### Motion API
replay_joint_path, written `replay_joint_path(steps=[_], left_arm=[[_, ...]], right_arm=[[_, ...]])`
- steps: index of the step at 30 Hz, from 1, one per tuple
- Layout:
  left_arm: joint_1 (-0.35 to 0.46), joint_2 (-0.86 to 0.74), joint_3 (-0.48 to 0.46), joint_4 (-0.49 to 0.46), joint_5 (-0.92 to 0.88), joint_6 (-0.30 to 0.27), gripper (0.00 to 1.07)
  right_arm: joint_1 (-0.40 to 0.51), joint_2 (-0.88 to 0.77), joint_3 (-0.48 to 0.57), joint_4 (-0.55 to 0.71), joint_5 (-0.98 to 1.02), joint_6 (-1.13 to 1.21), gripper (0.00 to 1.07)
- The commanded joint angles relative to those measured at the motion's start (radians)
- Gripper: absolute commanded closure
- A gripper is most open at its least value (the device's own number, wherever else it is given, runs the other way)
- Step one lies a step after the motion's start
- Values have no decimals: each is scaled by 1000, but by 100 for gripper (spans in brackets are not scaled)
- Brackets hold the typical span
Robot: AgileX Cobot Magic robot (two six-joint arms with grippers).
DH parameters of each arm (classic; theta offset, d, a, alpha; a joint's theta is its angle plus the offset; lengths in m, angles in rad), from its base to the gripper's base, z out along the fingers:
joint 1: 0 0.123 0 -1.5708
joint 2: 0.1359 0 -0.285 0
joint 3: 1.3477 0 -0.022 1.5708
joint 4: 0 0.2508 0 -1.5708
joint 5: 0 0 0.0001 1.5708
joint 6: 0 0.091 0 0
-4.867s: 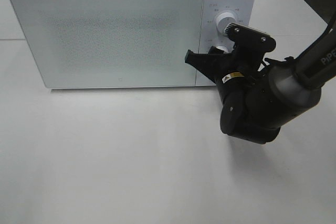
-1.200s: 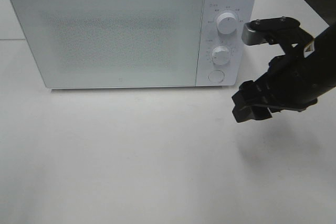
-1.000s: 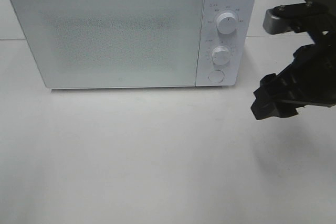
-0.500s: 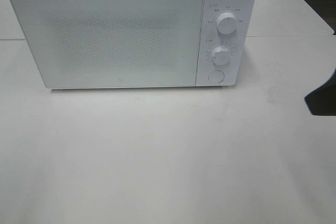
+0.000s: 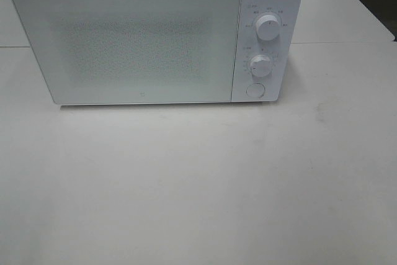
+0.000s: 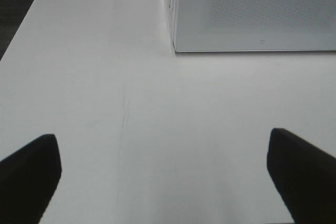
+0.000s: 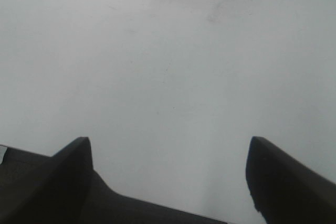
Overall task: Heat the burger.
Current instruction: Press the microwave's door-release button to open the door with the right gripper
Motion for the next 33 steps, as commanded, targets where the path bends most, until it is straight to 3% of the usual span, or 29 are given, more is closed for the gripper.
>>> replay_joint_path(steps=[1,15,33], left_arm=[[4,-23,3,-4,-9,-1,7],[4,-23,3,-4,-9,0,7],[4,-23,3,-4,-9,-1,7]], right_arm=[[-40,-93,28,-5,27,26,31],[-76,-361,104,-8,-13,44,31],[-76,-312,86,0,-17,38,31]])
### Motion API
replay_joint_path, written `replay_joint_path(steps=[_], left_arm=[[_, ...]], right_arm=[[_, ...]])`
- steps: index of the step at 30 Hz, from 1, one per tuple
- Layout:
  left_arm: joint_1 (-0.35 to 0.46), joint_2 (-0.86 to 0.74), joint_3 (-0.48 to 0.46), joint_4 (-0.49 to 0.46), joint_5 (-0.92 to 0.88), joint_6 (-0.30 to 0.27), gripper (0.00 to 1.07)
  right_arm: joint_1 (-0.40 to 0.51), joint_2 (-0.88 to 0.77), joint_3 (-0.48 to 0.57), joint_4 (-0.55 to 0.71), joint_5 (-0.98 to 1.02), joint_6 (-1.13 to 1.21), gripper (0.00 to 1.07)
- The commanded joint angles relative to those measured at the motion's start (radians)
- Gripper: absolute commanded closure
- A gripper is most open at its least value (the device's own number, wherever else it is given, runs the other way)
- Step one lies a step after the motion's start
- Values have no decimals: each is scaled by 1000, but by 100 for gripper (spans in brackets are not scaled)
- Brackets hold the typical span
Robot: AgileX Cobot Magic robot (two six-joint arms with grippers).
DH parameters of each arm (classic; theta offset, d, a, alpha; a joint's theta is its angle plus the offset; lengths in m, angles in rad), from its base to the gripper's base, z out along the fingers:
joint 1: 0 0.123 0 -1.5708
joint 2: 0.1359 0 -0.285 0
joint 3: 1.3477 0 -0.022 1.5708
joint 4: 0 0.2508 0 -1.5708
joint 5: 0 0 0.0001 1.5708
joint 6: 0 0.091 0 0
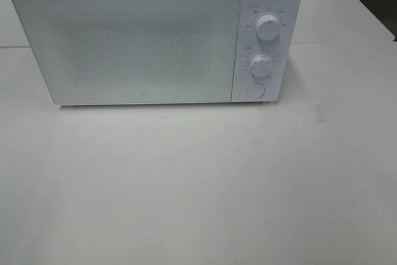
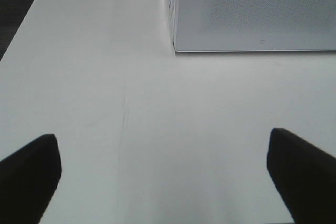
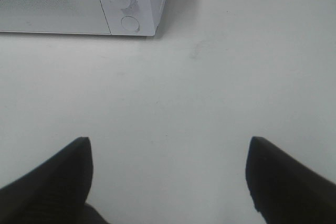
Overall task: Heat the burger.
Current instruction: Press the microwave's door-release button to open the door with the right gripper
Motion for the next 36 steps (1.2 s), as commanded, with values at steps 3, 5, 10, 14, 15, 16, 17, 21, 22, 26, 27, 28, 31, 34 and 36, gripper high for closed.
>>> replay_joint_path(steps=[3,5,10,14,15,16,17,21,22,26,27,28,31,34,36], left_arm=[[4,-23,3,-4,-9,-1,7],[4,-23,3,-4,-9,-1,7],[4,-23,3,-4,-9,-1,7],[4,-23,3,-4,-9,-1,7],[4,-23,3,-4,-9,-1,7],[4,-23,3,-4,-9,-1,7],[4,-23,3,-4,-9,-1,7],[4,-23,3,-4,-9,-1,7],[4,-23,3,-4,-9,-1,7],[4,-23,3,-4,-9,-1,7],[4,-23,3,-4,-9,-1,7],[4,-23,3,-4,-9,-1,7],[4,-23,3,-4,-9,-1,7],[4,-23,3,-4,-9,-1,7],[4,-23,3,-4,-9,-1,7]], right_arm=[[-5,123,-48,0,-50,-5,31],[-5,146,-50,0,-65,-5,31],[-5,300,-51,0,-173,-5,31],[-5,374,-51,0,-237,-6,31],[-5,422,-51,0,-273,-7,31],[-5,422,-51,0,-273,-7,31],[-5,473,-51,0,-309,-15,31],[-5,558,-51,0,-361,-27,31],[-5,609,-51,0,-400,-28,31],[-5,742,-51,0,-492,-28,31],[-5,742,-51,0,-492,-28,31],[-5,768,-51,0,-511,-28,31],[-5,860,-51,0,-586,-28,31],[-5,934,-51,0,-651,-28,31],[-5,953,-51,0,-677,-28,31]])
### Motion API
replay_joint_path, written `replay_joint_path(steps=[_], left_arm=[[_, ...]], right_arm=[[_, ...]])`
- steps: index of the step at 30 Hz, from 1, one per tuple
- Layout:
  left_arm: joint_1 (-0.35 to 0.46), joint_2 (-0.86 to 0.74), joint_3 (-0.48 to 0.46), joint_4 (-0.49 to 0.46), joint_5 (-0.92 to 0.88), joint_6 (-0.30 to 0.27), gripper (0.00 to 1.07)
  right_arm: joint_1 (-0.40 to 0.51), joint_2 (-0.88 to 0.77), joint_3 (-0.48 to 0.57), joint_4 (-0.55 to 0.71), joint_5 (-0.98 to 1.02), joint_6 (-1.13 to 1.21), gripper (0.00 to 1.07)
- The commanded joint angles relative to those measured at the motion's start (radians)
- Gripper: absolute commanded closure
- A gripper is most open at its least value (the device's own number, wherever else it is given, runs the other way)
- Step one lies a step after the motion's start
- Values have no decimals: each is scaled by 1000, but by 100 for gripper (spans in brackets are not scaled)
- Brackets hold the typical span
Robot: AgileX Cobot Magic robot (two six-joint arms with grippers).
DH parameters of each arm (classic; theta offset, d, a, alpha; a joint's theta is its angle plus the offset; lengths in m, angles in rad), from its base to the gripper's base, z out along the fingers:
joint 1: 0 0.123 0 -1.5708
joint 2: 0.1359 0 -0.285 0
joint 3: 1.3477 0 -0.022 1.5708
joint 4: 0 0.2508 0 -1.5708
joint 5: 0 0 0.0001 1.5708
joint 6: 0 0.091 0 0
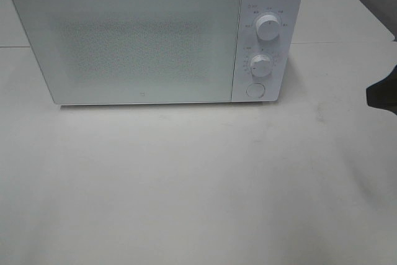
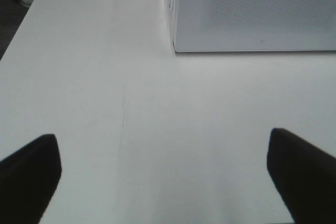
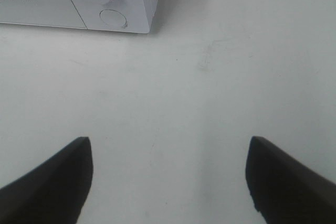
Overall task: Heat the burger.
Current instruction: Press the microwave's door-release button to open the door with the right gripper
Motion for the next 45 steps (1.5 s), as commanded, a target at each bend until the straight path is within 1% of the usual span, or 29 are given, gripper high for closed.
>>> replay_joint_path(steps=[1,3,7,9,12,14,16,17,20,21,22,24,25,26,27,28,29,30,31,33,35,36,37,38,40,41,42,43,45], left_arm=[[4,-23,3,-4,-9,-1,7],[4,-23,3,-4,-9,-1,7],[4,-23,3,-4,-9,-1,7],[4,-23,3,-4,-9,-1,7],[4,-23,3,-4,-9,-1,7],[4,-23,3,-4,-9,-1,7],[4,-23,3,-4,-9,-1,7],[4,-23,3,-4,-9,-1,7],[4,-23,3,-4,-9,-1,7],[4,-23,3,-4,-9,-1,7],[4,-23,3,-4,-9,-1,7],[4,-23,3,-4,-9,0,7],[4,-23,3,-4,-9,0,7],[4,-23,3,-4,-9,0,7],[4,-23,3,-4,-9,0,7],[4,-23,3,-4,-9,0,7],[4,-23,3,-4,-9,0,7],[4,-23,3,-4,-9,0,7],[4,-23,3,-4,-9,0,7],[4,-23,3,-4,-9,-1,7],[4,-23,3,-4,-9,-1,7],[4,-23,3,-4,-9,-1,7],[4,-23,3,-4,-9,-1,7],[4,-23,3,-4,-9,-1,7],[4,-23,3,-4,-9,-1,7],[4,-23,3,-4,-9,-1,7],[4,-23,3,-4,-9,-1,7],[4,-23,3,-4,-9,-1,7],[4,-23,3,-4,-9,-1,7]], right_arm=[[-5,54,-5,0,-74,-10,31],[-4,146,-5,0,-180,-10,31],[-3,206,3,0,-275,-10,31],[-2,259,32,0,-395,-9,31],[-2,276,46,0,-441,-9,31],[-2,341,89,0,-562,-9,31],[-2,357,99,0,-596,-10,31],[-2,384,118,0,-667,-10,31],[-2,399,130,0,-706,-10,31],[2,422,151,10,-779,-10,31],[27,445,172,41,-853,-32,31],[43,458,182,64,-897,-52,31],[78,485,198,119,-981,-97,31],[78,485,198,119,-981,-97,31],[119,514,210,196,-1042,-152,31],[119,514,210,196,-1042,-152,31],[144,530,214,237,-1072,-177,31],[197,562,217,304,-1117,-221,31],[197,562,217,304,-1117,-221,31],[270,609,217,396,-1189,-274,31],[291,622,217,432,-1220,-289,31],[346,655,215,509,-1284,-316,31],[346,655,215,509,-1284,-316,31],[399,682,215,572,-1346,-339,31],[420,698,215,597,-1372,-350,31],[471,726,210,666,-1429,-371,31],[471,726,210,666,-1429,-371,31],[515,750,202,727,-1471,-383,31],[532,759,197,743,-1486,-385,31]])
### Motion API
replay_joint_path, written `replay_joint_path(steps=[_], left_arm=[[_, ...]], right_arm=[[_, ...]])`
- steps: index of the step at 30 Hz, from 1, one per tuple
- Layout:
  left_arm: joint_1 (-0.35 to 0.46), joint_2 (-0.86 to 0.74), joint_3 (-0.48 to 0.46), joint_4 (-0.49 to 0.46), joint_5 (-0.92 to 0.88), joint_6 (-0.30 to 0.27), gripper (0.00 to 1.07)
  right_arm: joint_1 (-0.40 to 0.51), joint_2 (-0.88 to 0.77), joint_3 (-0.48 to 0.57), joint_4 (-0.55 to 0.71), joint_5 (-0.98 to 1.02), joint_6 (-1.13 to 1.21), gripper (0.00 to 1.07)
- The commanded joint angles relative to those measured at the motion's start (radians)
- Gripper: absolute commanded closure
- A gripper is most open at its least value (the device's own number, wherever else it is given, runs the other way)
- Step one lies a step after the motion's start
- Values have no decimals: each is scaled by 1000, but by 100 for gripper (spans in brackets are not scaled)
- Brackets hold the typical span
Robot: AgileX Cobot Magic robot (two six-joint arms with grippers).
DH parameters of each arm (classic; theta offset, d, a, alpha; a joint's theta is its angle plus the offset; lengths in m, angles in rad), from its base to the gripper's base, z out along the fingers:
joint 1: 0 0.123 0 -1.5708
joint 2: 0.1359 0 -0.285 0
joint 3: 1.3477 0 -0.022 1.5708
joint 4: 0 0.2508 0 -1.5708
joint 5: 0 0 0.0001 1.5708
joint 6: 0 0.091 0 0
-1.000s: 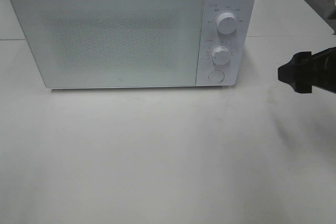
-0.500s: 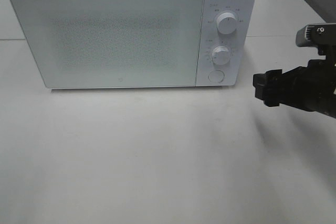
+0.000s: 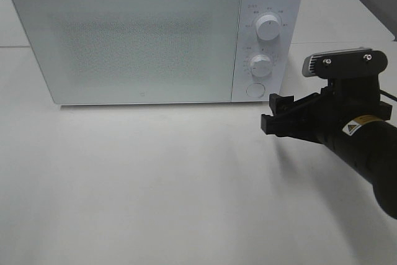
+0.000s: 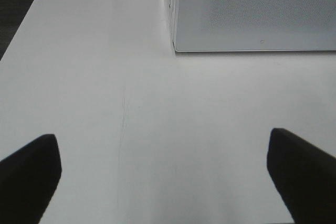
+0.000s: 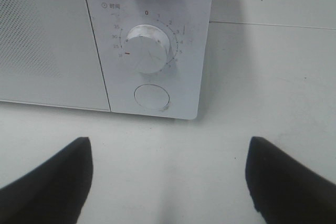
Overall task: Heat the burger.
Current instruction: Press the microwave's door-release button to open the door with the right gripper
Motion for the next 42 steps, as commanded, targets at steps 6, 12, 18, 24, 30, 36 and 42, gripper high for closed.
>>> replay_joint_path(steps=[6,12,18,24,30,36,42], left_arm=[[4,-23,3,-4,-9,-1,7],[4,-23,3,-4,-9,-1,7],[4,-23,3,-4,-9,-1,7],[4,-23,3,-4,-9,-1,7],[4,-23,3,-4,-9,-1,7],[4,-23,3,-4,-9,-1,7],[4,-23,3,-4,-9,-1,7]], right_arm=[[155,85,-83,205,-100,-57,31],[192,106,-128,254,-90,-90,31],[192,106,-141,259,-65,-72,34],[192,106,-141,257,-28,187,44],[192,106,-141,252,19,563,57],[192,106,-141,250,51,918,73],[192,106,-141,247,53,1212,96]])
